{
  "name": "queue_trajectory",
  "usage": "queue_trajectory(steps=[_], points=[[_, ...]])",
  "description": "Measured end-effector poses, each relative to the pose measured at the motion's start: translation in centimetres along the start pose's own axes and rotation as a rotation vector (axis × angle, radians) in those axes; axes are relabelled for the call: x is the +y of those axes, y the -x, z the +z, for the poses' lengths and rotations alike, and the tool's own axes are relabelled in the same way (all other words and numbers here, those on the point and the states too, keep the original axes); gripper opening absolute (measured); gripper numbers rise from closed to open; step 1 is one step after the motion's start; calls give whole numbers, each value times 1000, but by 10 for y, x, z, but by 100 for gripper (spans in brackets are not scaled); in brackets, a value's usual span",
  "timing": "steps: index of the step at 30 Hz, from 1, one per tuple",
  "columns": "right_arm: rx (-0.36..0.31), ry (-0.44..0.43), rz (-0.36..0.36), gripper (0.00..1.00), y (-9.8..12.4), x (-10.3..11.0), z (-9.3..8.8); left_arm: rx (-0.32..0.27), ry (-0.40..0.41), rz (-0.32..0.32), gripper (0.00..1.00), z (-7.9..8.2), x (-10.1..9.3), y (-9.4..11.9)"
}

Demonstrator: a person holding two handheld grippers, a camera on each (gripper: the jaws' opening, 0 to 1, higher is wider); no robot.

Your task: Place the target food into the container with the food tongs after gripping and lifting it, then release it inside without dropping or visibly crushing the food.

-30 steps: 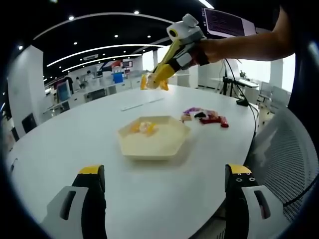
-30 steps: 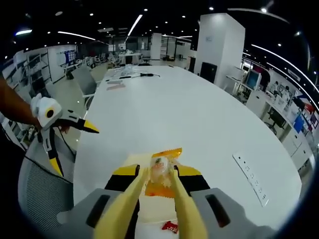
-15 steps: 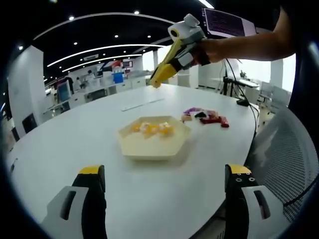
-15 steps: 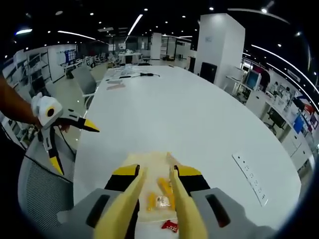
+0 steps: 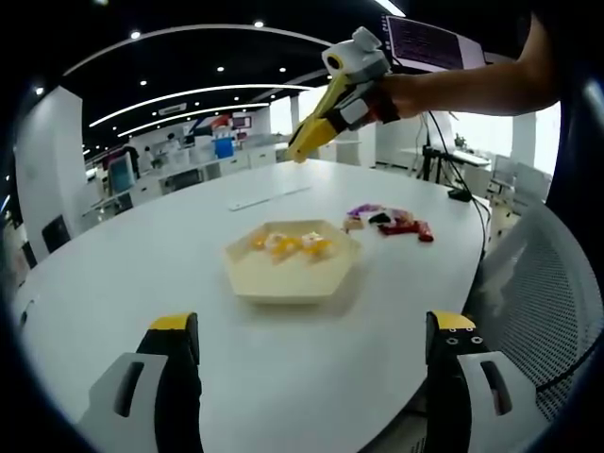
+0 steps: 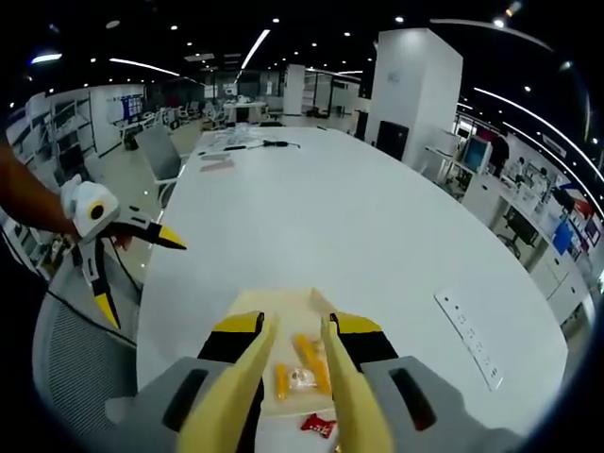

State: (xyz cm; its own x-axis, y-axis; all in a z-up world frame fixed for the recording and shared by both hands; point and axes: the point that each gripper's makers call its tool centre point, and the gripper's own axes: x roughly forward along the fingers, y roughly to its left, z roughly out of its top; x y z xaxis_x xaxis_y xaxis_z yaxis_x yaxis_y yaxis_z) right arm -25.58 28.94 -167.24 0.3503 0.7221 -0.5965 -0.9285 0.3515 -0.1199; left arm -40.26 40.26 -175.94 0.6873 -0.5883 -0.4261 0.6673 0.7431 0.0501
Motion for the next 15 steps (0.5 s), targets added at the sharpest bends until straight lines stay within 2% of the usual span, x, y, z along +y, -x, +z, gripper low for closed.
queue_trajectory(steps=[15], points=[[-1, 2, -22, 27, 23, -11, -19, 9, -2, -7, 96, -2, -1, -1]])
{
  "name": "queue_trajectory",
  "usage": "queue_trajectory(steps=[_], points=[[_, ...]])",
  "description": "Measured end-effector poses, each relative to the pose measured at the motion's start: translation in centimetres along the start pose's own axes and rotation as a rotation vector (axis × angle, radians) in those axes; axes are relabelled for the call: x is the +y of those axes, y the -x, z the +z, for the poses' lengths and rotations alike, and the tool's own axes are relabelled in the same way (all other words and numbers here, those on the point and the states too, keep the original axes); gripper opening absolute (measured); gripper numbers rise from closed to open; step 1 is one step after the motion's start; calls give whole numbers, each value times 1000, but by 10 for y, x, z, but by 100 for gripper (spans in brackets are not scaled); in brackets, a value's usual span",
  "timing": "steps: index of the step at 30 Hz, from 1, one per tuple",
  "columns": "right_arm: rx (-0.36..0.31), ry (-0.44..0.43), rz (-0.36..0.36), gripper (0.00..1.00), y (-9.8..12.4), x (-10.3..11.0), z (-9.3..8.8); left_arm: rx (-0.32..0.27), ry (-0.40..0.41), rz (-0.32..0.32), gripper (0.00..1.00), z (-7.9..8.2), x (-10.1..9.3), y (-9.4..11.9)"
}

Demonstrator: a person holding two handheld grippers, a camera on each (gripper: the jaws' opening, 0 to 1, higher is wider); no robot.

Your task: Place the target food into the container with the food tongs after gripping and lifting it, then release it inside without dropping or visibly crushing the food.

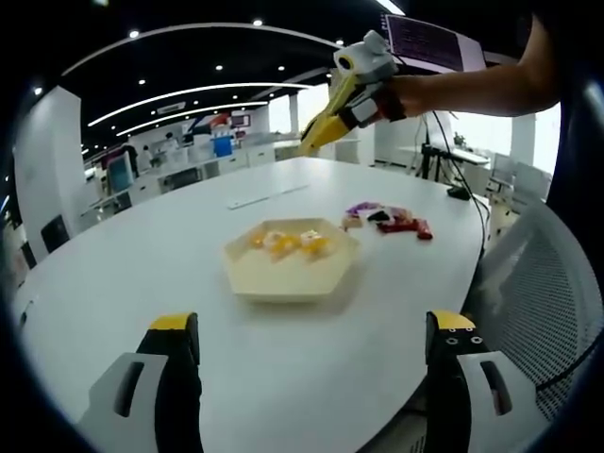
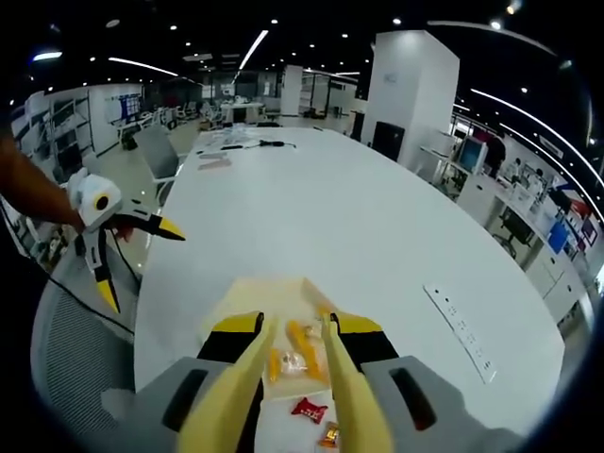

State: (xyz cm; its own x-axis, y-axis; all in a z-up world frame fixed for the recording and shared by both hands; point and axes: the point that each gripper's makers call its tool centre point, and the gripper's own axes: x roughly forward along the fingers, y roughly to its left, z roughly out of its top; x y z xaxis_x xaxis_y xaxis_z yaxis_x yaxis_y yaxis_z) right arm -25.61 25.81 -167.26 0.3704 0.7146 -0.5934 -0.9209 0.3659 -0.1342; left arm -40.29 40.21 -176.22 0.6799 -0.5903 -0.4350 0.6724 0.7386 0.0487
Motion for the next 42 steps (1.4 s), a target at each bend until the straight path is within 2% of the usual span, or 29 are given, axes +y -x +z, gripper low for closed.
queue_trajectory(steps=[10, 16, 22, 25, 33, 42], points=[[-5, -13, -10, 27, 19, -12, -19, 11, -3, -9, 96, -2, -2, -1], [17, -13, -21, 28, 27, -19, -32, 13, -3, -13, 96, -2, -2, -1], [10, -19, -26, 28, 35, -22, -41, 23, -4, -19, 96, -4, -4, -1], [-11, 11, -4, 28, 38, -18, -42, 27, -3, -22, 96, -5, -4, -2], [-43, 19, 14, 28, 42, -19, -46, 36, -1, -23, 96, -7, -5, -2], [-57, 42, 20, 28, 36, -23, -53, 43, 1, -15, 95, -8, -3, -2]])
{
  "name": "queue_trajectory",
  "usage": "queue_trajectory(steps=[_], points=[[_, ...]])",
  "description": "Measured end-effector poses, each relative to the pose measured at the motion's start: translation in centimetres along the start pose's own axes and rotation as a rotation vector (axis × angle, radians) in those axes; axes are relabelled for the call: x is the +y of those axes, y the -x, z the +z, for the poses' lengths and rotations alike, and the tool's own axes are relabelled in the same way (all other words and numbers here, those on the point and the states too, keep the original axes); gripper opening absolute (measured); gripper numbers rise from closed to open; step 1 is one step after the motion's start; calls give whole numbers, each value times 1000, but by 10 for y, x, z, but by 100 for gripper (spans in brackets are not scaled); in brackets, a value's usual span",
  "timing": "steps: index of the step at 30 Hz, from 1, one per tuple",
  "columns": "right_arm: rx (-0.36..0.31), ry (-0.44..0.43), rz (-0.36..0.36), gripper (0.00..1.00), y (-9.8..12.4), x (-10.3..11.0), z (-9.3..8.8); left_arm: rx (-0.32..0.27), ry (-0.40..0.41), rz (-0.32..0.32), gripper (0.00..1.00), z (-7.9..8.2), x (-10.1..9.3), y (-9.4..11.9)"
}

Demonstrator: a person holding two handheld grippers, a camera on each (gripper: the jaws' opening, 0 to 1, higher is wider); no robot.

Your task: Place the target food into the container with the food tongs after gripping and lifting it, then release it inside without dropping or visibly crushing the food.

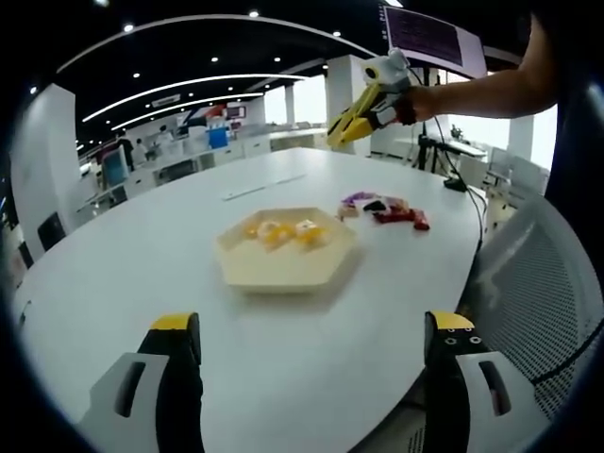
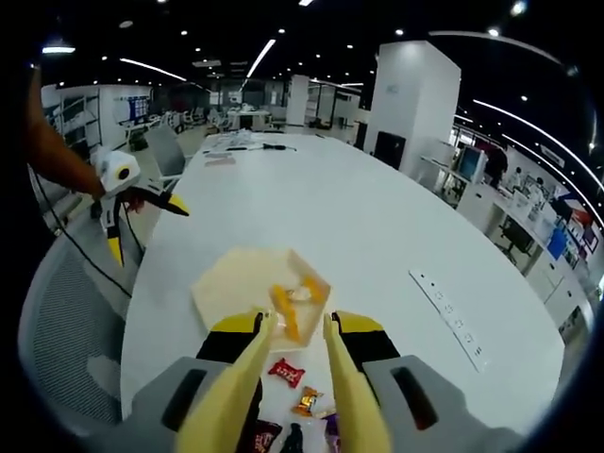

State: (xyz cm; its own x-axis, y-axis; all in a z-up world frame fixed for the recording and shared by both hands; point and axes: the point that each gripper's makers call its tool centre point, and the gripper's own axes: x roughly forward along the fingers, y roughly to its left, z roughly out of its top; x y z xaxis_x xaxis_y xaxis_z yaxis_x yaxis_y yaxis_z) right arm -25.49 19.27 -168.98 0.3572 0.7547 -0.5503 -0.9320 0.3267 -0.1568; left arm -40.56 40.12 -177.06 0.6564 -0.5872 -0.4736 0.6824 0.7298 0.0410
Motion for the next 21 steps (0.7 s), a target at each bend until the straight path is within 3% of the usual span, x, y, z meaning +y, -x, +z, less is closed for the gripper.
queue_trajectory(steps=[21], points=[[10, -23, 35, 28, -20, 1, -38, 23, 7, 10, 94, -5, 2, -1]])
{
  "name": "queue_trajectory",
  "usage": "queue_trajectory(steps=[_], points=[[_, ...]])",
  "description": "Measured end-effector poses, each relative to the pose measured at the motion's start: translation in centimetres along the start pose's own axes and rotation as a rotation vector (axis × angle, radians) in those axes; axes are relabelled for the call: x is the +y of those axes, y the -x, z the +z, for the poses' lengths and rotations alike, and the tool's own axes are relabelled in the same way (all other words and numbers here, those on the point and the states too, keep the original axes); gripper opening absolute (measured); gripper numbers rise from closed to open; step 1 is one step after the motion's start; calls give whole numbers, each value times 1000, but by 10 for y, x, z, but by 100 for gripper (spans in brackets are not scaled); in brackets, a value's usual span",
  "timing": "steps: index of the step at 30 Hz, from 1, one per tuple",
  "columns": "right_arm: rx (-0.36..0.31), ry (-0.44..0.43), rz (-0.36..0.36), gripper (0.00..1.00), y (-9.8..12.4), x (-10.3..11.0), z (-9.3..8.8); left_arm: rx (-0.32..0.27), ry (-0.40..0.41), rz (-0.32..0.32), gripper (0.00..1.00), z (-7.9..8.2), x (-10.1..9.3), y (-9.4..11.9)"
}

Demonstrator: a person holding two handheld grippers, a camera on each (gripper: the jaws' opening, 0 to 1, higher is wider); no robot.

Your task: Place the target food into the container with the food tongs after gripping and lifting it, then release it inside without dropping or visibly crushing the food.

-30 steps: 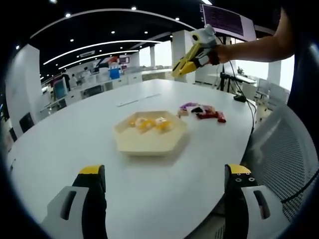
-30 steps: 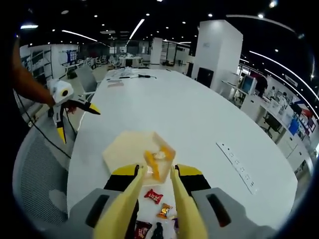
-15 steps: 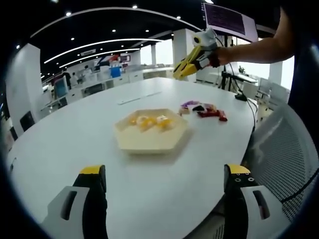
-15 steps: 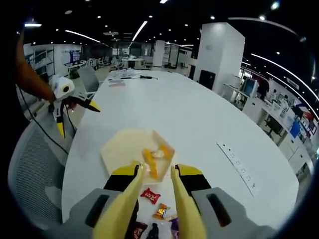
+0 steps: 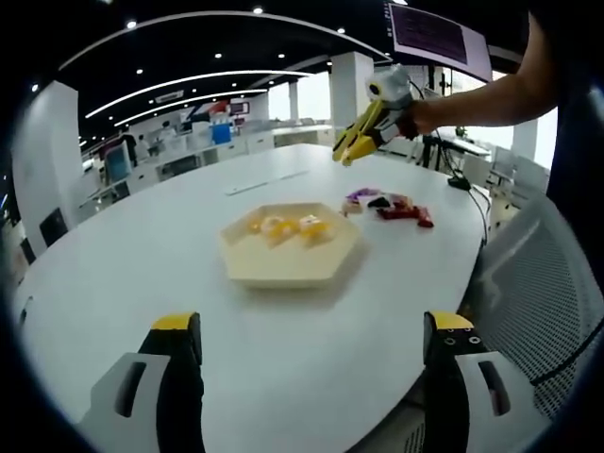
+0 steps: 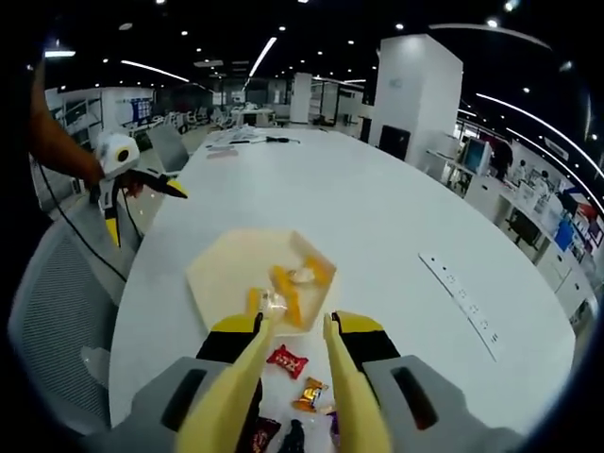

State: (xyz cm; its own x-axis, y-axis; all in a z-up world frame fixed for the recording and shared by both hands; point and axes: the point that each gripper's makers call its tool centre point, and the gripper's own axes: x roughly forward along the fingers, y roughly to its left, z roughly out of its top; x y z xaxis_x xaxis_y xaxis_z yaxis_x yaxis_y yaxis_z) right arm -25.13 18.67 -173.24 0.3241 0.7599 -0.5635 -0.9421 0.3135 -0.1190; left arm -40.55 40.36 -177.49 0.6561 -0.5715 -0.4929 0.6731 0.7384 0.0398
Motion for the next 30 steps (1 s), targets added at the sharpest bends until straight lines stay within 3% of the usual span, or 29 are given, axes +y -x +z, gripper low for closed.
queue_trajectory(steps=[19, 30], points=[[32, -77, 10, 28, -26, 6, -37, 10, 5, 4, 94, -3, 2, -1], [85, -112, -1, 28, -47, 11, -59, 9, 8, 9, 94, -2, 3, 0]])
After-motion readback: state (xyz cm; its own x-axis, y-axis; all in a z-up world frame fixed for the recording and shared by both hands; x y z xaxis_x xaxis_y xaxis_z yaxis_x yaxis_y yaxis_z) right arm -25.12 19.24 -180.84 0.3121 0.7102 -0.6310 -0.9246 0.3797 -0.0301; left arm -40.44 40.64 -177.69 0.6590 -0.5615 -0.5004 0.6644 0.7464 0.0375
